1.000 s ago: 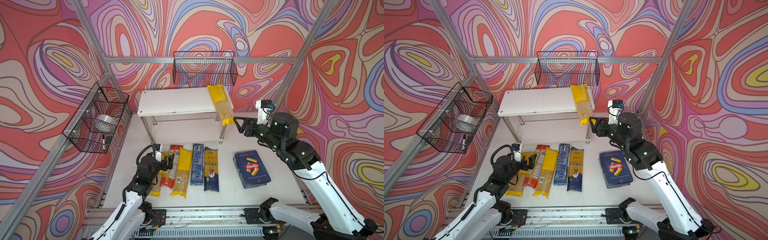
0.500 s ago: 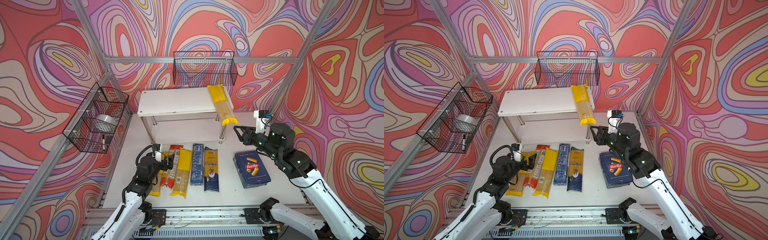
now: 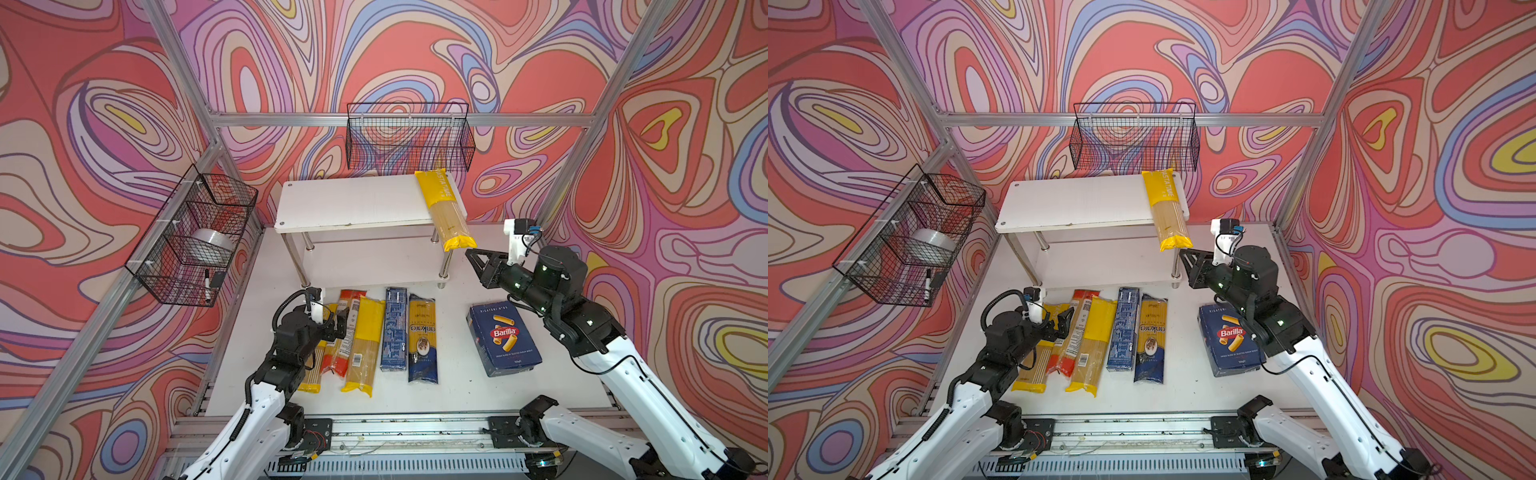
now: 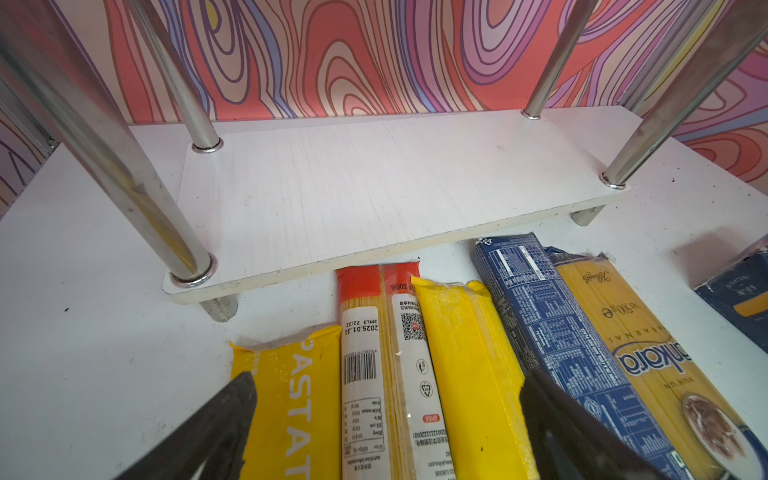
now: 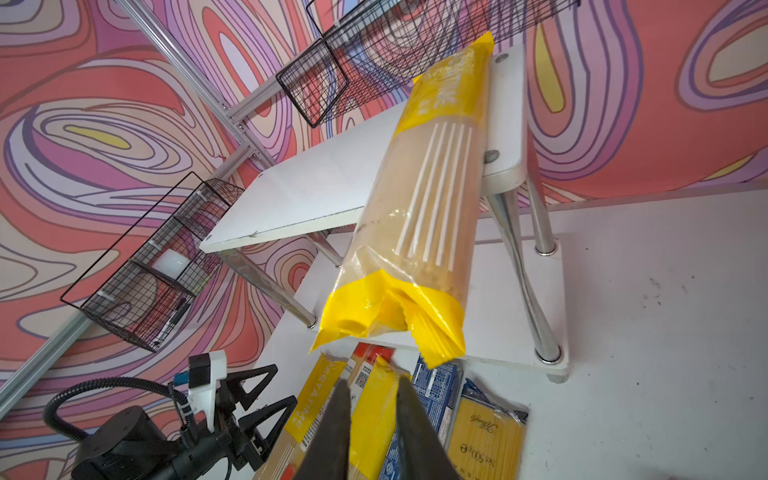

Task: Place and organize the pasta boxes and bags onto the shelf
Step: 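Lower the yellow PASTATIME bag onto the shelf top and open the right gripper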

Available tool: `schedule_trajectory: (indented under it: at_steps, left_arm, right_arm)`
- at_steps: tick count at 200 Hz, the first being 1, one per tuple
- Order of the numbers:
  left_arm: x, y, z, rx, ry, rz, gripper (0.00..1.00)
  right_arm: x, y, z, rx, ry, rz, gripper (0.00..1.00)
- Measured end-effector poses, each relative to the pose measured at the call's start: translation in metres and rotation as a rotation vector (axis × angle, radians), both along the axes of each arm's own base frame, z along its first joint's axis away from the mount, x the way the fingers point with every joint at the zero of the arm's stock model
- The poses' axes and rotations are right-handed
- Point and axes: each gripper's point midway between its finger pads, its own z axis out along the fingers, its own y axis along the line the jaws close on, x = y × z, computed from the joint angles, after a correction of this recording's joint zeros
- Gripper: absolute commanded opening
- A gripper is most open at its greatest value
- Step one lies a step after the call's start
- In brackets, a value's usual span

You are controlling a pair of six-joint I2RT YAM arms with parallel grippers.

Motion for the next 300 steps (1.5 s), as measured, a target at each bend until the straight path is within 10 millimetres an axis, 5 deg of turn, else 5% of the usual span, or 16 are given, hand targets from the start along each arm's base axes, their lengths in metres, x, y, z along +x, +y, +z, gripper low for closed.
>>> schedule_trajectory:
  at_steps: [211, 300]
  left_arm:
    - [-0.001, 0.0, 0.003, 0.002, -0.012, -0.004, 1.0]
    - [0.001, -0.001, -0.005, 0.01, 0.016, -0.005, 1.0]
  right_arm:
    - [0.06, 0.034, -0.051, -0.01, 0.075, 0.015, 0.23]
    - [0.06, 0.026, -0.042, -0.056, 0.058, -0.019, 0.4]
